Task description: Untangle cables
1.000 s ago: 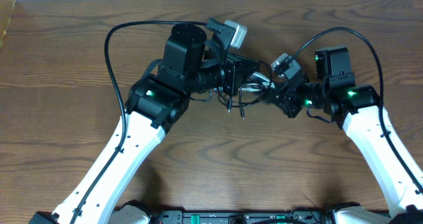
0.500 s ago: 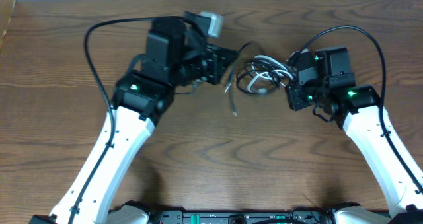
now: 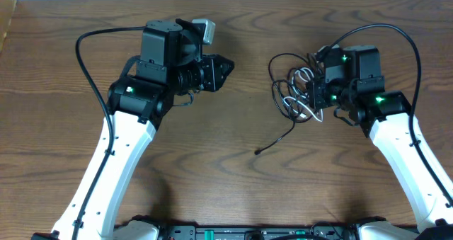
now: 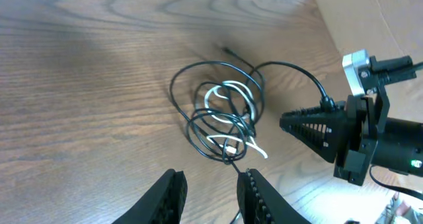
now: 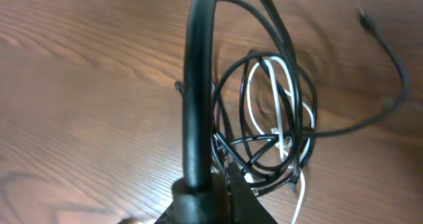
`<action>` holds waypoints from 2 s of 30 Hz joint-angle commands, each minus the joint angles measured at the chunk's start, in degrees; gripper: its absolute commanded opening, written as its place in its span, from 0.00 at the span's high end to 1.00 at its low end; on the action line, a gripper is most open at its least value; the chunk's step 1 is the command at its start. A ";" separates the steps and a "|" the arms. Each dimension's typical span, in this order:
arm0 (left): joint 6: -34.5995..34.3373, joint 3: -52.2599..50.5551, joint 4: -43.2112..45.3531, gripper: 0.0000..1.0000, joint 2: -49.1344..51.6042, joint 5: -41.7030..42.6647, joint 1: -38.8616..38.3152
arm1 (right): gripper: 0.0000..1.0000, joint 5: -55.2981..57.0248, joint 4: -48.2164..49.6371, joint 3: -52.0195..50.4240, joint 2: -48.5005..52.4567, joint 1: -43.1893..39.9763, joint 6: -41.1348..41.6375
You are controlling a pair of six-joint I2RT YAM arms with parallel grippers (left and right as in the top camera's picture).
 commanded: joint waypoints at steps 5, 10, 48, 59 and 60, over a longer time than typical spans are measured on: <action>1.36 -0.42 -0.04 0.66 0.87 2.23 -0.13 | 0.84 -0.20 -0.87 0.07 -0.13 -0.07 1.90; 1.36 -0.42 0.72 0.57 0.87 2.25 -0.13 | 0.64 -0.24 0.76 0.07 0.31 0.57 0.55; 2.25 -0.42 -1.53 0.57 0.87 2.86 -0.13 | 0.54 -0.87 17.57 0.07 22.71 2.08 -5.38; 2.43 -0.42 -2.05 0.57 0.87 2.89 -0.13 | 0.99 -10.38 17.25 0.72 19.04 2.03 -3.06; 2.43 -0.42 -2.29 0.57 0.87 2.89 -0.13 | 0.99 -10.47 17.22 1.20 17.75 2.03 -2.14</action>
